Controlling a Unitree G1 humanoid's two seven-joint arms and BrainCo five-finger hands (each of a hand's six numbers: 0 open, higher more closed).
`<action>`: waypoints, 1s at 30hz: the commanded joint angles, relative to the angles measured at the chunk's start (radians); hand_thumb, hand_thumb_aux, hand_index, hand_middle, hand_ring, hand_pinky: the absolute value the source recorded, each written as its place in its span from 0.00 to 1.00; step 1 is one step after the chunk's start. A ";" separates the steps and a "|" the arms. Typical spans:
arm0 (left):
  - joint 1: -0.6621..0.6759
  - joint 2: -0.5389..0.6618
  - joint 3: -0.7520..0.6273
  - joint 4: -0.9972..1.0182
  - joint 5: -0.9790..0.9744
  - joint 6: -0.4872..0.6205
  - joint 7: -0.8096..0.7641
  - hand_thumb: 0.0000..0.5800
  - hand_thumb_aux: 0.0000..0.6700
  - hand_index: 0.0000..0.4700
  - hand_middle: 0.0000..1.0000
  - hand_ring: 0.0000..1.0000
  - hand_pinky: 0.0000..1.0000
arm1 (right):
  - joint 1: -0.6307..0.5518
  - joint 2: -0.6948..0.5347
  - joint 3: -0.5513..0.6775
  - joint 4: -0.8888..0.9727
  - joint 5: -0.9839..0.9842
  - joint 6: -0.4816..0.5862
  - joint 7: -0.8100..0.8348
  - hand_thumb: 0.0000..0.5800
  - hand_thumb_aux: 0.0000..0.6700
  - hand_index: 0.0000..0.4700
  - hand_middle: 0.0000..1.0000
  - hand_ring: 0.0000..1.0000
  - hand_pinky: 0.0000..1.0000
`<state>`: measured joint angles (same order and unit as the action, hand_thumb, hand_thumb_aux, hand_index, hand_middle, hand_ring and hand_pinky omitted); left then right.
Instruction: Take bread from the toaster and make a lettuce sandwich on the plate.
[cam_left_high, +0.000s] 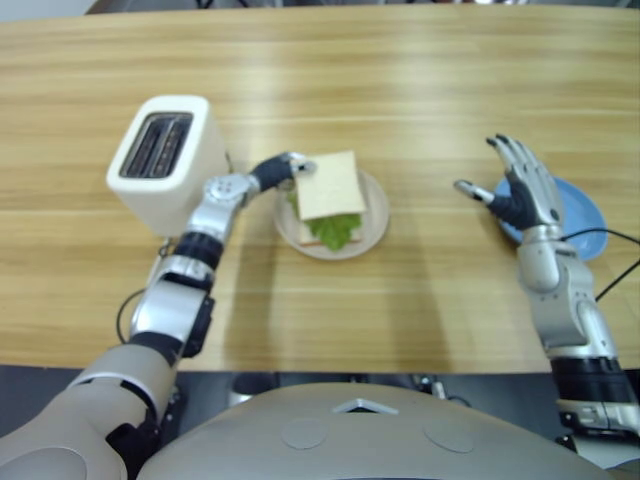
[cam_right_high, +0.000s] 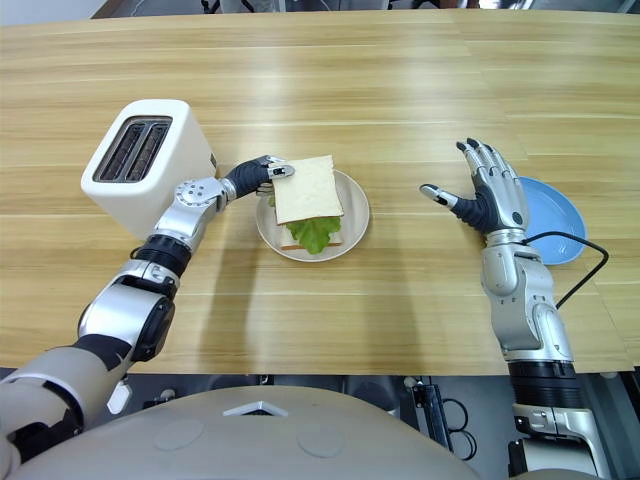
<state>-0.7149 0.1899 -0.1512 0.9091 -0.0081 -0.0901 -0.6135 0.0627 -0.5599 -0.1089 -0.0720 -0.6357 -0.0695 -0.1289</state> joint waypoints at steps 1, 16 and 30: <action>-0.024 -0.010 -0.017 0.068 0.039 -0.038 -0.005 1.00 1.00 0.98 1.00 1.00 1.00 | -0.005 0.000 0.018 -0.015 -0.006 0.010 0.019 0.00 0.00 0.00 0.00 0.00 0.00; -0.079 0.004 -0.157 0.233 0.300 -0.207 0.192 1.00 1.00 0.98 1.00 1.00 1.00 | -0.024 -0.046 0.220 -0.012 -0.070 -0.120 0.146 0.00 0.00 0.00 0.00 0.00 0.00; -0.114 0.006 -0.237 0.332 0.441 -0.248 0.344 1.00 1.00 0.98 1.00 1.00 1.00 | -0.099 -0.072 0.472 0.015 -0.202 -0.266 0.277 0.00 0.00 0.00 0.00 0.00 0.00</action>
<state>-0.8296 0.1834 -0.3694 1.2066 0.3987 -0.3543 -0.2728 -0.0269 -0.6350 0.3402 -0.0534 -0.8166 -0.3227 0.1289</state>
